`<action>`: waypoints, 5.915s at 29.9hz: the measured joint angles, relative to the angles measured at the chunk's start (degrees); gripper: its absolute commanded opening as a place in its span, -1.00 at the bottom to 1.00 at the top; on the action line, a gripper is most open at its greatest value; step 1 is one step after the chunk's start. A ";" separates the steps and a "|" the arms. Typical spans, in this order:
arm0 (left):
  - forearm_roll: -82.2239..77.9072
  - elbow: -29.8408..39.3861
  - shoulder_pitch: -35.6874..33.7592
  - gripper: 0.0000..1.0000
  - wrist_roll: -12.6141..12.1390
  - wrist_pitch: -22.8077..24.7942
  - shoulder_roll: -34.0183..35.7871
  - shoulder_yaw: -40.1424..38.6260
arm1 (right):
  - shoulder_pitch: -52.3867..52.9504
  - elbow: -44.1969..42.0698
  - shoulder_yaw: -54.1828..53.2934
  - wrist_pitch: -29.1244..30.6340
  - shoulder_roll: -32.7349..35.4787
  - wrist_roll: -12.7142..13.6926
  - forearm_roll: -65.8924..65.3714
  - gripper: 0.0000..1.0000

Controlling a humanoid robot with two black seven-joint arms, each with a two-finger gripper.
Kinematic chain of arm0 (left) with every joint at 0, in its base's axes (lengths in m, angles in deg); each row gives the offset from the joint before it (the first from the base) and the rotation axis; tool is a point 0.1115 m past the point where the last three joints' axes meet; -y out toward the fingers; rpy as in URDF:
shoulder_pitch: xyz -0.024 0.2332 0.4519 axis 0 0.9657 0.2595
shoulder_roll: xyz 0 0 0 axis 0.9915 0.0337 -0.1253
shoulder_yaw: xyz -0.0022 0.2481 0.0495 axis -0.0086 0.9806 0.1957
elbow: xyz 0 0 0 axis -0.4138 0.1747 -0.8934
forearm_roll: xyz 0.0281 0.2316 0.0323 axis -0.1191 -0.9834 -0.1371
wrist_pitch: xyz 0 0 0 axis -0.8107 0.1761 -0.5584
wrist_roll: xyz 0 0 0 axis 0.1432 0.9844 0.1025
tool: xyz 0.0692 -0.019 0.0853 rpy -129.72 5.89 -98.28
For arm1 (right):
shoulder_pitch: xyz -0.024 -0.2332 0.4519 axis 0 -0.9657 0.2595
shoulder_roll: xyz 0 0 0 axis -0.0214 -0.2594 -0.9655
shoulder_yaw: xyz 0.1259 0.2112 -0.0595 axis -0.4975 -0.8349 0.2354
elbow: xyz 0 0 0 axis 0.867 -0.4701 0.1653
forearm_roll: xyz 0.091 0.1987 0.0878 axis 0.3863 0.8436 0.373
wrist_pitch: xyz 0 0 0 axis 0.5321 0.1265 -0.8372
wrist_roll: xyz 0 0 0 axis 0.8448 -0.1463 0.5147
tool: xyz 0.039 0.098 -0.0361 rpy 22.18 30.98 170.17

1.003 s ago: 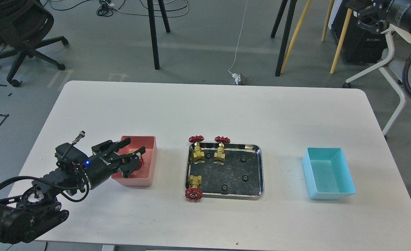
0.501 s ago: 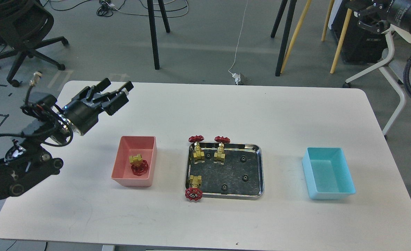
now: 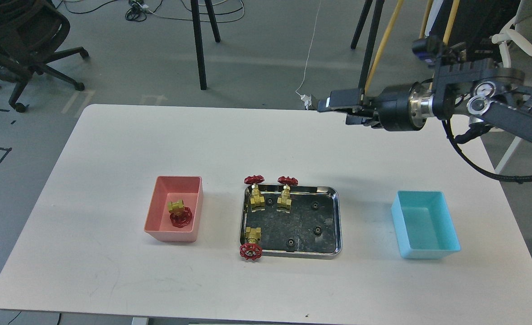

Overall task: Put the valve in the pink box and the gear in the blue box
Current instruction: 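Withdraw the left arm and move the right gripper toward the tray, then lower the right gripper onto a black gear in the tray and grasp it, then carry the gear with the right gripper over the blue box and release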

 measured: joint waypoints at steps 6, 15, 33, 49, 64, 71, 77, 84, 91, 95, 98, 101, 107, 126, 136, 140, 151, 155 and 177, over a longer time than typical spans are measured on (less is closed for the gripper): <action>0.24 -3.46 -3.54 0.95 -0.03 -0.56 -0.71 0.22 | 4.83 -0.10 14.93 -0.02 -9.40 -2.03 -9.69 0.96; 0.07 -4.21 -5.26 0.95 -0.04 -3.76 -0.39 0.27 | 7.10 -5.47 29.52 -0.04 -22.59 -3.61 -13.05 0.96; 0.33 -7.07 -8.49 0.95 0.39 -4.37 -0.02 -0.17 | -1.61 -20.57 36.67 -0.04 -31.48 -5.18 -13.08 0.88; 0.33 -7.95 -8.78 0.95 0.57 -4.46 -0.09 -0.20 | -1.91 -21.22 36.79 -0.01 -31.48 -6.81 -13.09 0.30; 0.33 -9.53 -8.91 0.95 0.68 -4.46 -0.02 -0.24 | 0.45 -20.45 37.93 -0.02 -31.48 -6.81 -13.50 0.10; 0.33 -9.54 -9.12 0.95 0.68 -4.46 0.01 -0.26 | 1.01 -20.33 38.01 -0.02 -31.48 -6.81 -13.44 0.10; 0.33 -10.06 -9.17 0.95 0.68 -4.45 0.17 -0.26 | 1.01 -20.05 38.02 -0.03 -31.48 -7.43 -13.35 0.13; 0.33 -10.38 -9.30 0.95 0.75 -4.37 0.19 -0.26 | 1.20 -19.99 38.02 -0.03 -31.48 -9.07 -13.34 0.14; 0.40 -10.41 -9.31 0.95 0.75 -4.37 0.82 -0.26 | 1.02 -19.99 38.20 -0.03 -31.48 -9.17 -13.37 0.15; 0.40 -10.42 -9.31 0.95 0.75 -4.37 0.86 -0.26 | 0.97 -19.79 38.61 -0.03 -31.48 -9.26 -13.38 0.15; 0.40 -10.42 -9.31 0.95 0.75 -4.37 0.86 -0.26 | 0.91 -19.51 38.70 -0.03 -31.48 -9.39 -13.41 0.13; 0.40 -10.42 -9.31 0.95 0.75 -4.37 0.88 -0.26 | 0.91 -19.41 38.72 -0.03 -31.48 -9.44 -13.43 -0.01; 0.40 -10.48 -9.31 0.95 0.83 -4.37 0.88 -0.26 | 0.90 -19.21 38.72 -0.03 -31.48 -9.44 -13.50 -0.48; 0.42 -11.21 -9.31 0.95 0.84 -4.37 0.88 -0.27 | 1.64 -19.45 38.70 -0.03 -31.47 -9.21 -14.07 -0.83; 0.42 -11.42 -9.31 0.95 0.84 -4.37 0.88 -0.26 | 5.56 -19.42 34.47 -0.02 -31.47 -10.88 -12.61 -0.83; 0.42 -11.55 -9.31 0.95 0.84 -4.37 0.83 -0.25 | 8.87 -15.93 32.46 -0.02 -31.47 -11.22 -10.41 -0.83; 0.50 -11.56 -8.98 0.95 0.85 -4.42 0.46 -0.27 | 12.78 3.61 31.86 -0.02 -6.86 -11.27 -9.44 -0.83; 0.50 -11.55 -8.91 0.95 0.85 -4.46 0.26 -0.31 | 12.04 5.57 31.31 -0.03 2.82 -11.27 -9.51 -0.82; 0.50 -11.56 -9.13 0.95 0.75 -4.46 -1.15 0.10 | -5.33 -0.26 21.94 -0.03 16.15 -11.11 -10.62 0.02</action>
